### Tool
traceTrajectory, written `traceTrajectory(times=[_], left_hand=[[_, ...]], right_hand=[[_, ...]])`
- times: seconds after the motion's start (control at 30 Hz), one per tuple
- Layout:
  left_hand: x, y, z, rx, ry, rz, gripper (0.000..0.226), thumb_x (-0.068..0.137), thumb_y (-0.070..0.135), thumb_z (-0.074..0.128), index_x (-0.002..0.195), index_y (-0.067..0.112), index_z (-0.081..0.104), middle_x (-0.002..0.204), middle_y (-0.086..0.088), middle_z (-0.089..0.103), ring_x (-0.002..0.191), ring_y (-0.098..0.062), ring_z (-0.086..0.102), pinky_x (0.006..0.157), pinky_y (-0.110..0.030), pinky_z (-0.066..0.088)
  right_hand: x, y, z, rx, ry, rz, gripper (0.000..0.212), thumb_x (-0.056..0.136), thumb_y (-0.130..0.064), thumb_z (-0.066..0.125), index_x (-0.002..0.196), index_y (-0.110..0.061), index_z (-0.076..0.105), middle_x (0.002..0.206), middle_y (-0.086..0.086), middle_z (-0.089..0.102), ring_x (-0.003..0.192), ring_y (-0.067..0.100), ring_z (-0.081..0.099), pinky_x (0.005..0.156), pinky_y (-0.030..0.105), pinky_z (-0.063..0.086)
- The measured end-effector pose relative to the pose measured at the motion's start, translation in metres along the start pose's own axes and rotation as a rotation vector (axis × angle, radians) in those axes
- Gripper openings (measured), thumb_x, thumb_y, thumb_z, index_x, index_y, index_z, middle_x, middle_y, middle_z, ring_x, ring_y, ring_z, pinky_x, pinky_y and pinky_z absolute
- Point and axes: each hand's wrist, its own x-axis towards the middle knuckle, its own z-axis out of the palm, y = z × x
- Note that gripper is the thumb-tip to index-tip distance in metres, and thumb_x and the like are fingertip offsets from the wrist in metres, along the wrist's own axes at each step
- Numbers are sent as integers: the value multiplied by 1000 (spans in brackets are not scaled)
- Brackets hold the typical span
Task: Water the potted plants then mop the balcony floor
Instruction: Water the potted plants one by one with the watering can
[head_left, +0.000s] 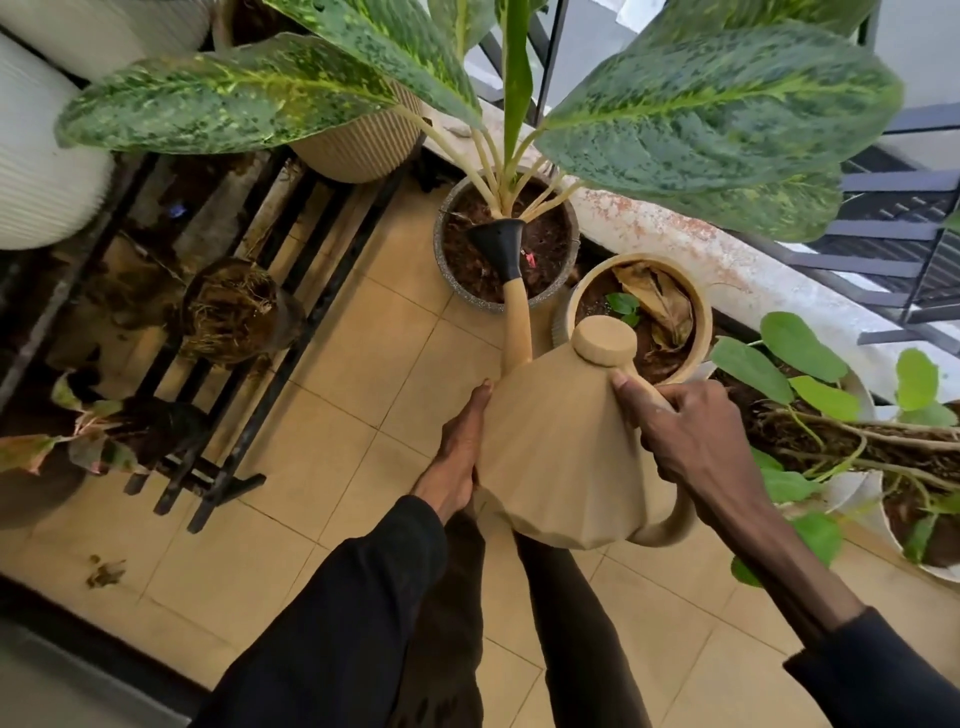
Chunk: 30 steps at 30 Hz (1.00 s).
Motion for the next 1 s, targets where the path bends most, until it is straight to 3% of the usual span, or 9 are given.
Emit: traceTrajectory(times=[0.13, 0.3, 0.47, 0.63, 0.8, 1.0], left_hand=[[0, 8, 7, -10, -3, 1, 51, 81, 74, 61, 113, 35, 68, 112, -11, 75, 106, -33, 70, 95, -51, 56], [0, 11, 14, -5, -6, -3, 59, 83, 73, 60, 119, 27, 67, 111, -11, 75, 100, -30, 71, 87, -44, 59], [2, 10, 18, -4, 2, -29, 61, 85, 73, 59, 119, 23, 66, 112, -14, 74, 98, -31, 69, 88, -45, 57], [0, 11, 19, -2, 13, -28, 58, 89, 72, 54, 119, 24, 65, 104, -10, 74, 96, -29, 69, 83, -41, 57], [-5, 11, 21, -5, 23, -16, 40, 92, 67, 53, 112, 34, 62, 111, -11, 73, 99, -29, 69, 79, -38, 55], [-8, 13, 23, -13, 39, -11, 51, 92, 68, 53, 120, 28, 62, 103, -9, 73, 90, -25, 69, 74, -36, 54]], right_hand=[[5, -4, -10, -27, -1, -20, 65, 95, -59, 63, 68, 0, 71, 64, 21, 68, 51, 29, 59, 58, 55, 58], [12, -8, -17, -51, -12, -19, 61, 96, -57, 63, 68, -5, 72, 66, 21, 70, 52, 30, 60, 62, 58, 59], [15, -8, -21, -67, -36, -5, 58, 98, -56, 64, 73, -4, 74, 66, 17, 69, 54, 29, 61, 64, 57, 60], [16, -8, -21, -75, -45, -9, 61, 97, -58, 64, 71, -3, 73, 69, 23, 70, 64, 45, 67, 64, 59, 59], [16, -8, -23, -61, -71, -5, 58, 98, -55, 63, 72, -4, 76, 66, 19, 69, 54, 30, 60, 63, 56, 60], [19, -4, -24, -70, -65, -5, 62, 95, -59, 62, 72, -3, 75, 71, 25, 70, 60, 41, 65, 64, 60, 59]])
